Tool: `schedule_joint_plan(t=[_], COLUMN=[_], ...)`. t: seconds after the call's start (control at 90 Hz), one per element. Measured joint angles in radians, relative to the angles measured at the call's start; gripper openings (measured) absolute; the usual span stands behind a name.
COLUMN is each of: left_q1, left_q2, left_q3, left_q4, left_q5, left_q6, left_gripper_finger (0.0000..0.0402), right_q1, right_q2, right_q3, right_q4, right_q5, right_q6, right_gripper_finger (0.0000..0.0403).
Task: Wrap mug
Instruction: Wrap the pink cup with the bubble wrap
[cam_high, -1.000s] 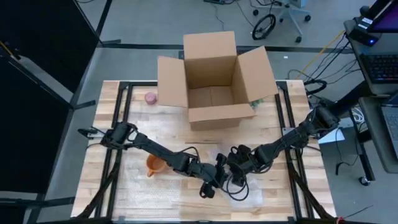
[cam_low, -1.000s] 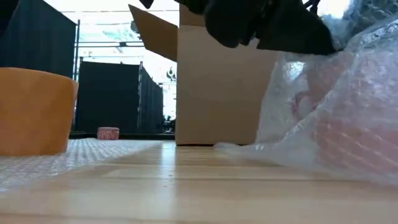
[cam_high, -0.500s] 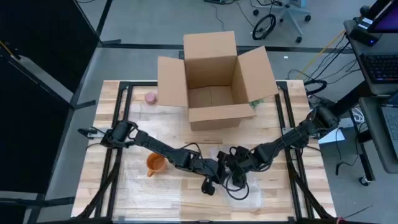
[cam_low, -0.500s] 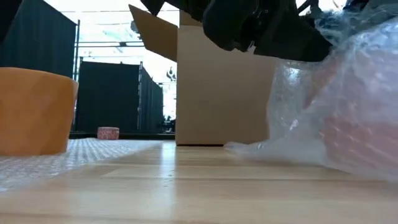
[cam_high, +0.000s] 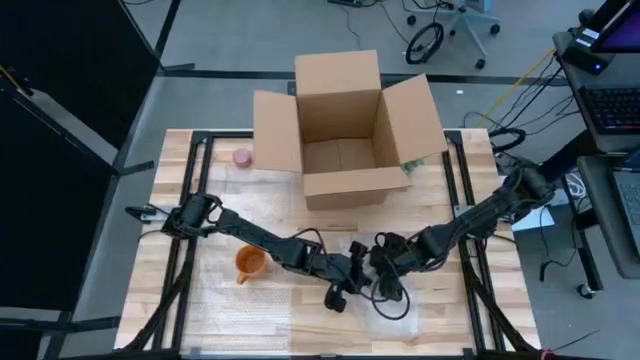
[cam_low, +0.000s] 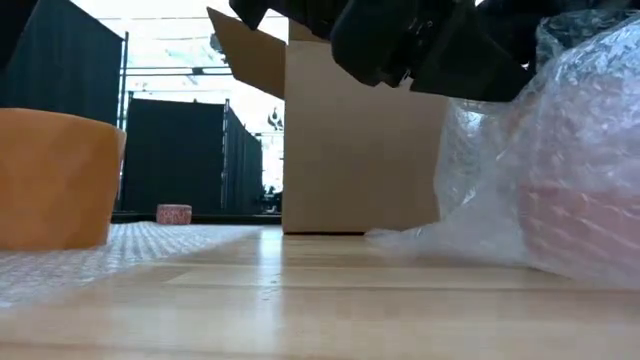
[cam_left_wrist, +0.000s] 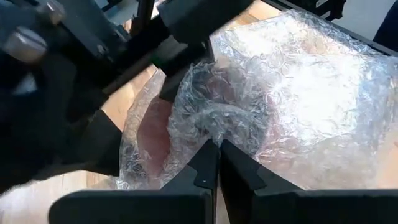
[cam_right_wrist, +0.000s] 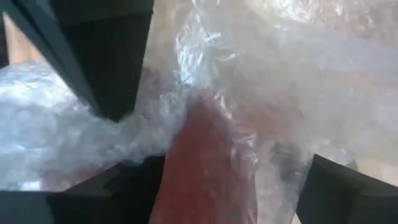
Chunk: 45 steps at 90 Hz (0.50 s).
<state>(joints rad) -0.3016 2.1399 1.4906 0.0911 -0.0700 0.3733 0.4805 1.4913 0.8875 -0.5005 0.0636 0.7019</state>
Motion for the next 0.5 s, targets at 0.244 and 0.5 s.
schedule_joint_plan(t=[0.244,0.5], left_q1=[0.0,-0.001], left_q2=[0.0,0.0], left_q3=[0.0,-0.001], left_q4=[0.0,0.005], left_q5=[0.006,0.006], left_q6=[-0.001,-0.001], left_gripper_finger=[0.0,0.0], right_q1=[0.0,0.0], right_q2=[-0.084,-0.139], right_q3=[0.054,0.201], right_q4=[-0.137,-0.309], right_q5=[-0.015,0.019], right_q6=[-0.059,-0.114], right_gripper_finger=[0.0286,0.0286])
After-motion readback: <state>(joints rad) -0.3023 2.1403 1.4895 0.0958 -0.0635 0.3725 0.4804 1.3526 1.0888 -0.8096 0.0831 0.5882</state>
